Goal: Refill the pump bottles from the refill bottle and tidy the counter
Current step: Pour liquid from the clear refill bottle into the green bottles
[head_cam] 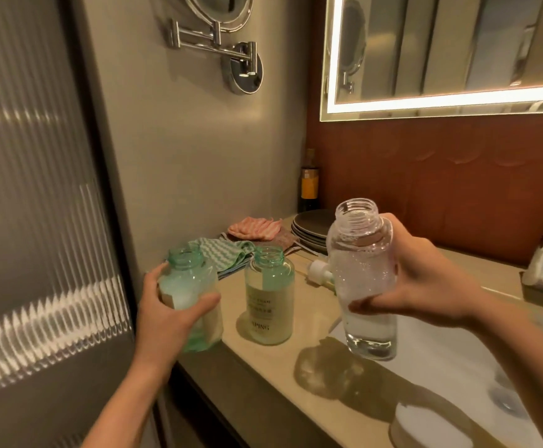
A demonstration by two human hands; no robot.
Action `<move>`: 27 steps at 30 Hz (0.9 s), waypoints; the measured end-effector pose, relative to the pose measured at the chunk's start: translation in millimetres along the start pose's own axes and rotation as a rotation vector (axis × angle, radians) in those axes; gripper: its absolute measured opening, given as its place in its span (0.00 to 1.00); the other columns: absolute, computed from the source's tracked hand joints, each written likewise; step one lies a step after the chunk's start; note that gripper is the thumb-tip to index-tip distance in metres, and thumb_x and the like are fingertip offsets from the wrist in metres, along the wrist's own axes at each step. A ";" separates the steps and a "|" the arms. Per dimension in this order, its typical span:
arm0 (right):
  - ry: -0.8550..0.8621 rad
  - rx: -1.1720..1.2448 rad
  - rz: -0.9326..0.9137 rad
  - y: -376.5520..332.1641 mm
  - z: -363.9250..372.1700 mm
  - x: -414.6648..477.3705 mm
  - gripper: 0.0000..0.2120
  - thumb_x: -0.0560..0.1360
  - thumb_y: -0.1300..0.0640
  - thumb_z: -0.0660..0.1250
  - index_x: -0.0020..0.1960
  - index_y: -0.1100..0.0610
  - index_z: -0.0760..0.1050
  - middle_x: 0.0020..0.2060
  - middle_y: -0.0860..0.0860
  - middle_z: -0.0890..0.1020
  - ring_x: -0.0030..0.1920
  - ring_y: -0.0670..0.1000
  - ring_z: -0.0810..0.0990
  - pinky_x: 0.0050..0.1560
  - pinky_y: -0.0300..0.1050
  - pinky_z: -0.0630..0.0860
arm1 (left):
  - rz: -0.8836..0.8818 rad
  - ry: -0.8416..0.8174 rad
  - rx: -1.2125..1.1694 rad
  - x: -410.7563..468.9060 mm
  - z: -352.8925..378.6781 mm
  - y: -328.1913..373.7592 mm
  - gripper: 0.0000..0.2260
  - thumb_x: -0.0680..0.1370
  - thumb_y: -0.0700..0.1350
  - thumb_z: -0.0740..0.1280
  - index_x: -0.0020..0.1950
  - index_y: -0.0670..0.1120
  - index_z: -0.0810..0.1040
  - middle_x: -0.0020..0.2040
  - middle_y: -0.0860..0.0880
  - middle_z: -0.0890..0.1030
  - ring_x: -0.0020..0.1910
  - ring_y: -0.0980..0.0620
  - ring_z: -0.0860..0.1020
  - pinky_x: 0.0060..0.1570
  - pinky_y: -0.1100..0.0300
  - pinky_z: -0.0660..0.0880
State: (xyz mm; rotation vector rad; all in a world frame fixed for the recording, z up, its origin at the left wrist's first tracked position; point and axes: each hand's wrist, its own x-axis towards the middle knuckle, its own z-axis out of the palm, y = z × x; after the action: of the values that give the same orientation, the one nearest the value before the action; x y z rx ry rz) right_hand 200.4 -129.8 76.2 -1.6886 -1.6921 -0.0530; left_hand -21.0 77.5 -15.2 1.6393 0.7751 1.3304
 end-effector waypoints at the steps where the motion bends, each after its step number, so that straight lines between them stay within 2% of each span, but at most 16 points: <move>1: -0.008 -0.002 0.003 -0.1 1.3 0.3 0.37 0.56 0.43 0.78 0.60 0.43 0.64 0.53 0.33 0.74 0.54 0.37 0.75 0.48 0.29 0.71 | -0.012 0.001 0.010 9.7 0.5 -1.9 0.39 0.62 0.39 0.79 0.69 0.47 0.64 0.60 0.48 0.73 0.56 0.50 0.75 0.53 0.58 0.72; 3: -0.016 0.006 0.007 -0.4 2.7 0.4 0.37 0.56 0.46 0.79 0.59 0.43 0.64 0.53 0.33 0.75 0.52 0.36 0.76 0.45 0.26 0.70 | -0.032 -0.004 0.028 26.8 4.4 -6.7 0.39 0.62 0.41 0.79 0.68 0.48 0.64 0.62 0.47 0.72 0.59 0.48 0.73 0.56 0.54 0.72; 7: -0.035 0.001 -0.010 -0.9 2.1 0.4 0.37 0.57 0.50 0.82 0.59 0.44 0.65 0.53 0.32 0.75 0.52 0.36 0.76 0.45 0.26 0.70 | -0.055 -0.046 0.036 47.8 24.2 -8.9 0.39 0.64 0.42 0.79 0.69 0.47 0.61 0.63 0.47 0.71 0.59 0.49 0.71 0.56 0.57 0.69; 11: -0.042 -0.003 -0.017 0.7 2.2 0.2 0.38 0.58 0.54 0.82 0.60 0.42 0.64 0.53 0.31 0.75 0.53 0.36 0.76 0.47 0.28 0.71 | -0.144 -0.097 0.082 59.1 45.7 -15.0 0.40 0.67 0.47 0.77 0.71 0.49 0.55 0.69 0.43 0.66 0.65 0.45 0.68 0.62 0.44 0.70; 17: -0.047 -0.047 -0.025 3.1 2.4 1.8 0.37 0.57 0.48 0.79 0.60 0.42 0.63 0.52 0.33 0.74 0.52 0.40 0.77 0.48 0.39 0.74 | -0.123 -0.218 0.103 63.5 65.3 -29.2 0.39 0.72 0.48 0.72 0.71 0.48 0.49 0.73 0.41 0.59 0.69 0.45 0.63 0.67 0.46 0.65; 22: -0.050 -0.071 -0.017 4.6 3.2 1.8 0.37 0.57 0.45 0.78 0.60 0.41 0.63 0.51 0.35 0.74 0.51 0.42 0.77 0.50 0.45 0.74 | -0.160 -0.305 0.076 65.1 60.6 -39.9 0.42 0.73 0.49 0.71 0.74 0.52 0.42 0.75 0.44 0.56 0.72 0.46 0.60 0.70 0.45 0.62; 25: -0.051 -0.070 -0.015 4.6 2.3 1.4 0.37 0.57 0.44 0.77 0.60 0.41 0.62 0.51 0.35 0.74 0.52 0.43 0.77 0.51 0.47 0.75 | -0.191 -0.237 -0.012 55.2 53.9 -40.0 0.37 0.75 0.49 0.68 0.76 0.53 0.48 0.76 0.48 0.55 0.74 0.48 0.56 0.71 0.48 0.58; 27: -0.050 -0.070 -0.014 4.9 1.8 0.9 0.37 0.57 0.45 0.78 0.61 0.43 0.63 0.51 0.36 0.74 0.52 0.44 0.77 0.51 0.48 0.75 | -0.056 -0.113 -0.017 36.5 50.6 -31.4 0.28 0.77 0.49 0.62 0.74 0.52 0.57 0.73 0.50 0.60 0.72 0.51 0.58 0.68 0.54 0.58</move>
State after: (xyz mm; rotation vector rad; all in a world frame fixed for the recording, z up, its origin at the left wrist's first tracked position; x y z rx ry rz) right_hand 204.0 -127.4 73.1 -1.7424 -1.7572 -0.0780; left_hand 38.4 110.9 -30.5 1.6526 0.7344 1.1915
